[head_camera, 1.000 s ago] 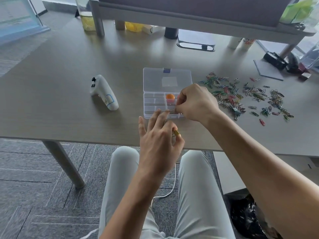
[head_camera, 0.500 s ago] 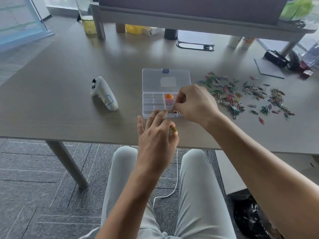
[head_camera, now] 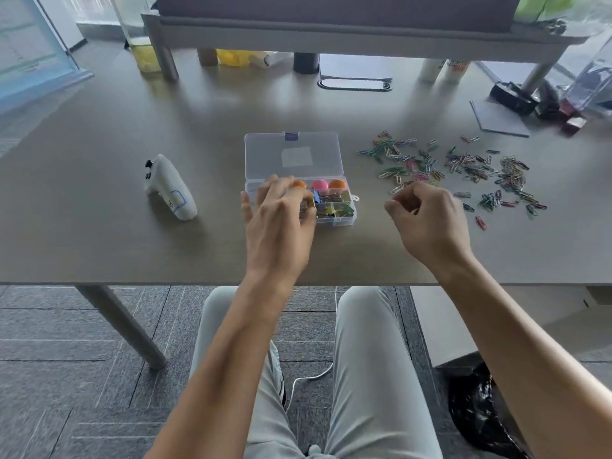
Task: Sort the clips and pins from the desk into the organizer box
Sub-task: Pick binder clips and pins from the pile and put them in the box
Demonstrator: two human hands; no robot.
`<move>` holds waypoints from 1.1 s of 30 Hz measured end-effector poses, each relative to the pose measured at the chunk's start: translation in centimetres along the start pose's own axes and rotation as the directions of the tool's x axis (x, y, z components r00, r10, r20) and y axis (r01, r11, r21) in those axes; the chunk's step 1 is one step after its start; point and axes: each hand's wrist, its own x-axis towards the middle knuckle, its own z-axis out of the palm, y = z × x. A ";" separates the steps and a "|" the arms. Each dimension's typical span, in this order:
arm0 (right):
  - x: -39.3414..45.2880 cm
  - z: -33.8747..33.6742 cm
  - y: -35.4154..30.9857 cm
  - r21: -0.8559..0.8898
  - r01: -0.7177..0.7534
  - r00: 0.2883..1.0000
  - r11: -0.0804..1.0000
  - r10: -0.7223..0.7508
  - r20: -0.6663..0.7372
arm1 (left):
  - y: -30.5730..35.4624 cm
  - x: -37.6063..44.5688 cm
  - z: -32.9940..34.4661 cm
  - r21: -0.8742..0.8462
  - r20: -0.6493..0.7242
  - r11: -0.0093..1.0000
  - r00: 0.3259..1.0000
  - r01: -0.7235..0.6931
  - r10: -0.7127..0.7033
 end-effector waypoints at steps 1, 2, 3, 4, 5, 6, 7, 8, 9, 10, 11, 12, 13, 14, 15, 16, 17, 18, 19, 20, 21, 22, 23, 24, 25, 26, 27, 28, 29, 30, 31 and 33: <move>0.2 -0.3 0.6 -0.029 -0.020 0.999 0.999 0.019 -0.033 | -0.1 0.1 0.2 0.009 0.008 1.000 1.000 0.008 -0.008; 0.3 -0.5 1.2 -0.054 -0.043 0.997 0.998 0.040 -0.063 | -0.2 0.1 0.3 0.019 0.012 1.000 1.000 0.016 -0.017; 0.5 -0.7 1.8 -0.068 -0.064 0.995 0.996 0.059 -0.084 | -0.3 0.1 0.4 0.026 0.012 0.999 1.000 0.024 -0.024; 0.6 -0.8 2.3 -0.071 -0.083 0.993 0.994 0.077 -0.091 | -0.4 0.1 0.5 0.028 0.013 0.999 0.999 0.030 -0.030; 0.6 -1.0 2.8 -0.070 -0.101 0.992 0.992 0.095 -0.088 | -0.5 0.0 0.6 0.026 0.015 0.999 0.999 0.034 -0.034; 0.5 -1.1 3.1 -0.071 -0.120 0.990 0.990 0.115 -0.080 | -0.5 0.0 0.6 0.019 0.018 0.999 0.999 0.038 -0.039; 0.3 -1.2 3.3 -0.076 -0.138 0.989 0.988 0.133 -0.071 | -0.5 0.0 0.7 0.012 0.019 0.999 0.999 0.041 -0.041; 0.1 -1.2 3.4 -0.082 -0.150 0.987 0.985 0.145 -0.065 | -0.5 0.0 0.7 0.004 0.019 0.999 0.999 0.043 -0.043; 0.0 -1.2 3.4 -0.085 -0.157 0.986 0.984 0.152 -0.064 | -0.5 0.0 0.7 0.000 0.018 0.999 0.999 0.044 -0.044; -0.1 -1.2 3.5 -0.086 -0.158 0.986 0.984 0.153 -0.065 | -0.5 0.0 0.7 -0.003 0.014 0.999 0.999 0.044 -0.044; -0.1 -1.2 3.5 -0.087 -0.157 0.986 0.984 0.152 -0.066 | -0.4 -0.1 0.7 -0.005 0.010 0.999 0.999 0.043 -0.043; 0.0 -1.2 3.5 -0.092 -0.156 0.987 0.983 0.150 -0.065 | -0.4 -0.1 0.7 -0.005 0.008 0.999 0.999 0.042 -0.042; 0.1 -1.2 3.5 -0.103 -0.155 0.987 0.983 0.149 -0.064 | -0.4 -0.2 0.7 -0.004 0.008 0.999 0.999 0.041 -0.041; 0.2 -1.2 3.5 -0.119 -0.156 0.987 0.981 0.149 -0.064 | -0.4 -0.3 0.7 0.002 0.008 0.999 0.999 0.041 -0.042; 0.3 -1.2 3.5 -0.137 -0.158 0.987 0.978 0.150 -0.065 | -0.4 -0.4 0.7 0.010 0.010 0.999 0.999 0.043 -0.043; 0.5 -1.2 3.5 -0.153 -0.158 0.987 0.975 0.150 -0.065 | -0.3 -0.6 0.6 0.018 0.011 0.999 0.999 0.044 -0.044; 0.6 -1.2 3.5 -0.166 -0.155 0.987 0.974 0.146 -0.064 | -0.1 -0.7 0.6 0.022 0.008 0.999 0.999 0.044 -0.044; 0.6 -1.2 3.6 -0.177 -0.149 0.988 0.973 0.140 -0.063 | 0.0 -0.8 0.6 0.023 0.003 0.999 0.999 0.044 -0.044; 0.7 -1.2 3.7 -0.187 -0.141 0.989 0.972 0.132 -0.061 | 0.2 -0.9 0.6 0.028 -0.003 0.999 0.999 0.046 -0.045; 0.7 -1.1 3.7 -0.194 -0.132 0.991 0.972 0.122 -0.061 | 0.3 -1.1 0.6 0.037 -0.010 0.998 0.999 0.050 -0.049; 0.7 -1.1 3.8 -0.197 -0.122 0.992 0.973 0.111 -0.064 | 0.4 -1.2 0.6 0.046 -0.016 0.998 0.998 0.053 -0.053; 0.6 -1.1 3.8 -0.198 -0.113 0.993 0.974 0.102 -0.066 | 0.4 -1.3 0.5 0.052 -0.018 0.997 0.998 0.055 -0.054; 0.6 -1.1 3.8 -0.197 -0.106 0.993 0.975 0.095 -0.067 | 0.4 -1.4 0.5 0.059 -0.019 0.997 0.998 0.055 -0.054; 0.5 -1.1 3.8 -0.196 -0.102 0.994 0.975 0.090 -0.069 | 0.4 -1.5 0.5 0.067 -0.020 0.996 0.999 0.052 -0.051; 0.5 -1.2 3.8 -0.193 -0.099 0.994 0.976 0.087 -0.070 | 0.3 -1.6 0.4 0.073 -0.021 0.996 0.999 0.050 -0.048; 0.4 -1.3 3.7 -0.190 -0.098 0.994 0.977 0.085 -0.072 | 0.4 -1.7 0.4 0.075 -0.021 0.996 0.999 0.051 -0.050; 0.4 -1.3 3.7 -0.187 -0.095 0.994 0.978 0.081 -0.077 | 0.4 -1.8 0.3 0.071 -0.020 0.996 0.998 0.056 -0.055; 0.3 -1.3 3.7 -0.181 -0.091 0.994 0.979 0.077 -0.083 | 0.4 -1.9 0.2 0.066 -0.020 0.996 0.998 0.062 -0.061; 0.3 -1.2 3.7 -0.168 -0.087 0.994 0.982 0.074 -0.087 | 0.5 -2.0 0.1 0.061 -0.021 0.996 0.998 0.066 -0.065; 0.3 -1.1 3.7 -0.147 -0.087 0.993 0.985 0.075 -0.087 | 0.5 -2.1 0.0 0.060 -0.025 0.996 0.998 0.064 -0.062; 0.3 -0.9 3.6 -0.122 -0.088 0.993 0.989 0.078 -0.085 | 0.5 -2.2 -0.1 0.058 -0.028 0.997 0.998 0.058 -0.057; 0.3 -0.7 3.4 -0.059 -0.090 0.993 0.994 0.085 -0.081 | 0.6 -2.5 -0.2 0.059 -0.021 0.997 0.999 0.052 -0.051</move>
